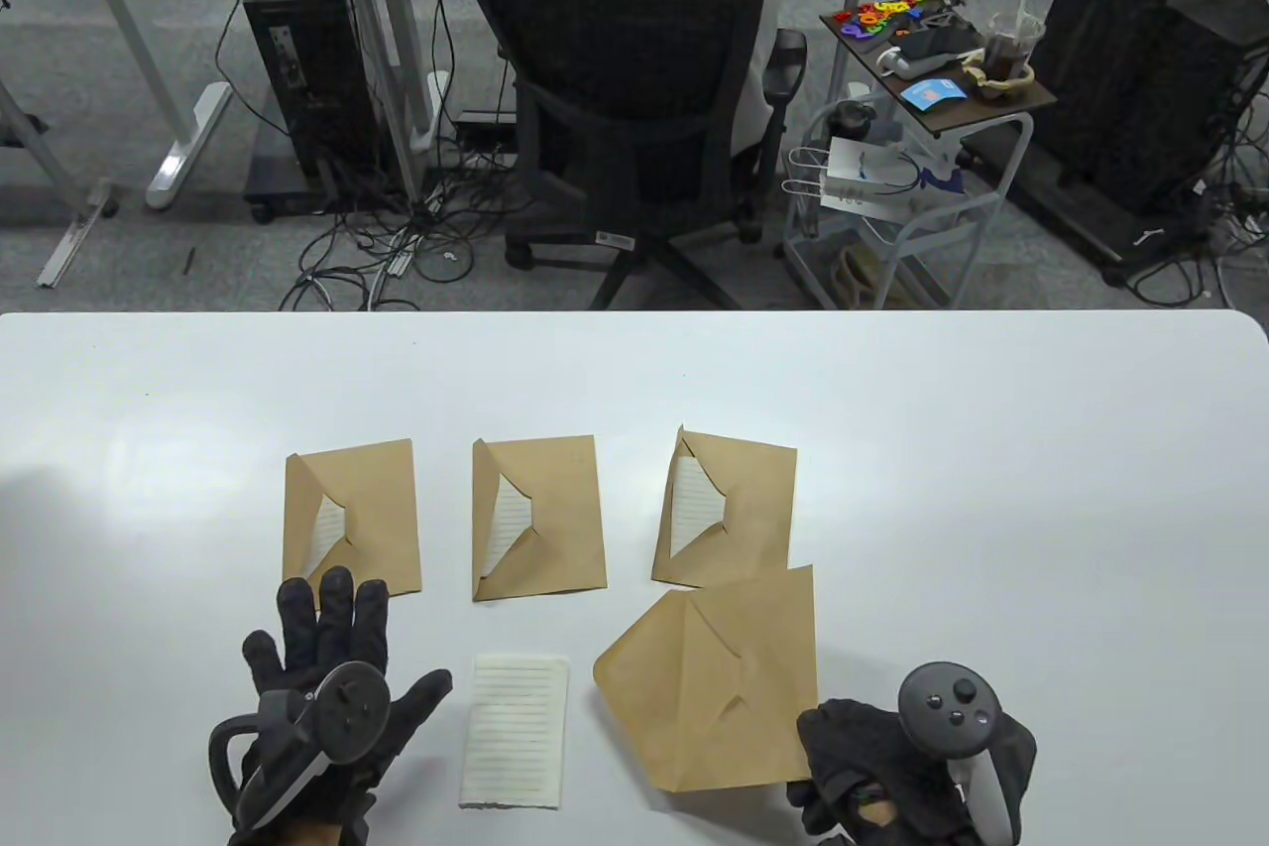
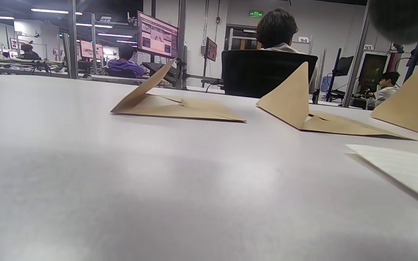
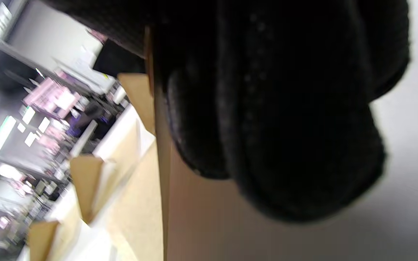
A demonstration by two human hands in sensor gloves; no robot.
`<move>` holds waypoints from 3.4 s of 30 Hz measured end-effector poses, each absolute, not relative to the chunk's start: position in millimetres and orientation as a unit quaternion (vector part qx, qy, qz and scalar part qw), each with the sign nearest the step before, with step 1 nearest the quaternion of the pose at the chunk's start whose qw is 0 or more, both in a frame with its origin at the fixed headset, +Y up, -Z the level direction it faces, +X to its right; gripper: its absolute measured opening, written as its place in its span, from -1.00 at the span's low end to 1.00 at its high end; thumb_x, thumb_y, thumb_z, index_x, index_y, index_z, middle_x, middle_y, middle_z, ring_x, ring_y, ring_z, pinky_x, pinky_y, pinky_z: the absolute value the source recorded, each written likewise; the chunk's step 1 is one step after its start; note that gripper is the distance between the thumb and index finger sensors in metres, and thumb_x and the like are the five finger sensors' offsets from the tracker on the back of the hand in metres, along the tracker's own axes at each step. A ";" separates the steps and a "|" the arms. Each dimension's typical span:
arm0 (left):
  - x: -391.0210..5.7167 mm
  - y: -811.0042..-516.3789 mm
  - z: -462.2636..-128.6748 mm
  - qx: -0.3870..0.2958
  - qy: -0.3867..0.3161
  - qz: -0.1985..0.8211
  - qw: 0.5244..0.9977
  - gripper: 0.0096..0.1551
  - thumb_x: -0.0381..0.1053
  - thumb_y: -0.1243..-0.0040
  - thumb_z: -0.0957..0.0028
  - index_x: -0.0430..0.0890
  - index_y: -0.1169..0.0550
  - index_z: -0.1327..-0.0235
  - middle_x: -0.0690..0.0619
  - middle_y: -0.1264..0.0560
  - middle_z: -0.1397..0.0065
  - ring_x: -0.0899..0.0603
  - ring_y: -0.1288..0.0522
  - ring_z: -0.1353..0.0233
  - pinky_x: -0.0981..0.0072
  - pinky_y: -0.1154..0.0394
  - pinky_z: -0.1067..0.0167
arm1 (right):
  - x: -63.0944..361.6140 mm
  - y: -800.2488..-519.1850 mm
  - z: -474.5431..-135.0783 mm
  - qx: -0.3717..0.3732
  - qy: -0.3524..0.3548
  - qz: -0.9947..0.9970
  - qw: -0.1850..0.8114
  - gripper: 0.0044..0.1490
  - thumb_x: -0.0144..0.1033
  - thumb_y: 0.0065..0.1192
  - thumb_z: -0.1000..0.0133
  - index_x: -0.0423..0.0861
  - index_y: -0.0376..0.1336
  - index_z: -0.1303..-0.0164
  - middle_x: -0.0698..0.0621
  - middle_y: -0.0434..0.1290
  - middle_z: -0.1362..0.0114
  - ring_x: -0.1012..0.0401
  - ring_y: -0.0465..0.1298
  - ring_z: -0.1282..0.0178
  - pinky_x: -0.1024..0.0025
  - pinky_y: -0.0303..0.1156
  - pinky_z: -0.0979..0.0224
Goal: Pull paper from envelopes and stack
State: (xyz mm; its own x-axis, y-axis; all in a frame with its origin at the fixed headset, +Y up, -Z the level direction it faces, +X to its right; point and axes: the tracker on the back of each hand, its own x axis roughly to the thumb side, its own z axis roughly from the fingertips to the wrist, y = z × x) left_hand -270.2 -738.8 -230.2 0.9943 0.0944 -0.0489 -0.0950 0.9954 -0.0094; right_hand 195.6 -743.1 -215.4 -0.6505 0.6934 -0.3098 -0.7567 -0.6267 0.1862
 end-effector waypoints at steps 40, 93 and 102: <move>-265.0 -741.6 -228.7 -0.020 0.015 0.059 0.998 0.29 0.69 -0.08 0.06 0.08 0.04 -0.78 0.02 0.11 -0.81 -0.36 0.21 -0.80 -0.53 0.14 -0.52 | 218.8 -720.1 -224.3 -0.115 -0.096 0.972 0.180 0.21 0.31 0.15 0.15 0.15 -0.29 -0.60 -0.02 -0.35 -0.74 -0.18 -0.34 -0.75 -0.47 -0.38 -0.53; -251.8 -738.0 -227.3 -0.017 -0.028 0.074 0.997 0.29 0.69 -0.08 0.06 0.07 0.03 -0.79 -0.01 0.10 -0.82 -0.41 0.19 -0.79 -0.58 0.15 -0.48 | 143.4 -768.0 -389.9 -0.303 0.107 0.908 0.267 0.45 0.25 0.49 0.26 -0.11 -0.27 -0.55 -0.20 -0.07 -0.68 -0.28 0.06 -0.66 -0.32 0.10 -0.54; -251.1 -737.8 -228.8 -0.019 -0.032 0.074 0.997 0.28 0.69 -0.08 0.05 0.06 0.02 -0.79 -0.01 0.09 -0.82 -0.42 0.19 -0.79 -0.58 0.14 -0.48 | 127.5 -776.6 -400.4 -0.327 0.082 0.926 0.167 0.56 0.14 0.70 0.41 -0.14 -0.18 -0.56 -0.20 0.11 -0.64 -0.21 0.15 -0.58 -0.44 -0.01 -0.50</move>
